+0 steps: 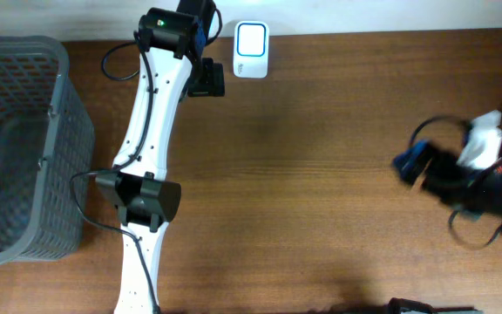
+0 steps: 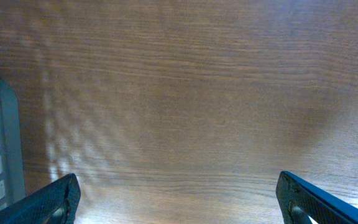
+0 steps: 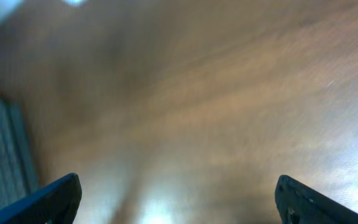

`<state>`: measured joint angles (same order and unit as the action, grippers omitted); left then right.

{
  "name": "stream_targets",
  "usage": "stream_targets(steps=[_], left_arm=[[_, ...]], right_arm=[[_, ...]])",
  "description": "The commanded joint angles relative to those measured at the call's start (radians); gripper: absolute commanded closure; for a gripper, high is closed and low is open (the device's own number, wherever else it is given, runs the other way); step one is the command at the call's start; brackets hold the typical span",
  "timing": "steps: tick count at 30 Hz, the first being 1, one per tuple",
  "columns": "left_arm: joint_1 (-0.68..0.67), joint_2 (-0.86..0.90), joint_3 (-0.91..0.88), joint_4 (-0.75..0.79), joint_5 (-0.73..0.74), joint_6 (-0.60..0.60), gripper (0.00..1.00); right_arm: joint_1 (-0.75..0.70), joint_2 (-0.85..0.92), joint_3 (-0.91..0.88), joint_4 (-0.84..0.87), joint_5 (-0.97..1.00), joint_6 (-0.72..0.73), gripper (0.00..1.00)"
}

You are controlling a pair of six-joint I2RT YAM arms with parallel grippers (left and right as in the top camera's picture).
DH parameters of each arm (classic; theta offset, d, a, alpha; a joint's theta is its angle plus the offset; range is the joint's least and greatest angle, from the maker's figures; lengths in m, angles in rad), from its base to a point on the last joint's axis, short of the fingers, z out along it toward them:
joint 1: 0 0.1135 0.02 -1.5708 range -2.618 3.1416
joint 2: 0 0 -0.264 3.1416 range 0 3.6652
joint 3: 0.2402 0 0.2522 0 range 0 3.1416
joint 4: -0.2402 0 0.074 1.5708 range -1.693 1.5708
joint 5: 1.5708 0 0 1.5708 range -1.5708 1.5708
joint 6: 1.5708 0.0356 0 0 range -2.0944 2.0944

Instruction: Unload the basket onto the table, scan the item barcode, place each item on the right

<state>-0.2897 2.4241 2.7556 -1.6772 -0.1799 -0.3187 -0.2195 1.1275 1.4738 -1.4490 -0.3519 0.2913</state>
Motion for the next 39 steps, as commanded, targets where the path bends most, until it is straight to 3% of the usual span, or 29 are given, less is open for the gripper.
stream_targets(steps=[1,6,9,12,16,21,23,29,33,39], left_arm=[[-0.002,0.000,0.007,-0.001,0.000,-0.010,0.01],[-0.002,0.000,0.007,-0.001,0.000,-0.010,0.01],[-0.002,0.000,0.007,-0.001,0.000,-0.010,0.01],[-0.002,0.000,0.007,-0.001,0.000,-0.010,0.01],[-0.004,0.000,0.007,-0.001,0.000,-0.010,0.01],[-0.004,0.000,0.007,-0.001,0.000,-0.010,0.01],[-0.004,0.000,0.007,-0.001,0.000,-0.010,0.01],[-0.004,0.000,0.007,-0.001,0.000,-0.010,0.01],[-0.004,0.000,0.007,-0.001,0.000,-0.010,0.01],[-0.004,0.000,0.007,-0.001,0.000,-0.010,0.01]], right_arm=[[0.151,-0.069,-0.197,-0.043,-0.009,0.005,0.01],[0.195,0.099,-0.319,-0.094,-0.012,-0.003,0.01],[0.270,0.090,-0.319,0.042,-0.011,-0.008,0.02],[0.446,0.083,-0.341,0.253,0.034,-0.061,0.02],[0.486,-0.115,-0.510,0.522,0.071,-0.098,0.01],[0.233,-0.516,-0.823,0.802,-0.133,-0.313,0.02],[0.148,-0.646,-0.952,0.890,-0.175,-0.337,0.01],[0.123,-0.905,-1.239,1.319,-0.204,-0.336,0.02],[0.121,-1.101,-1.313,1.357,-0.169,-0.367,0.01],[0.154,-1.124,-1.359,1.473,-0.055,-0.433,0.02]])
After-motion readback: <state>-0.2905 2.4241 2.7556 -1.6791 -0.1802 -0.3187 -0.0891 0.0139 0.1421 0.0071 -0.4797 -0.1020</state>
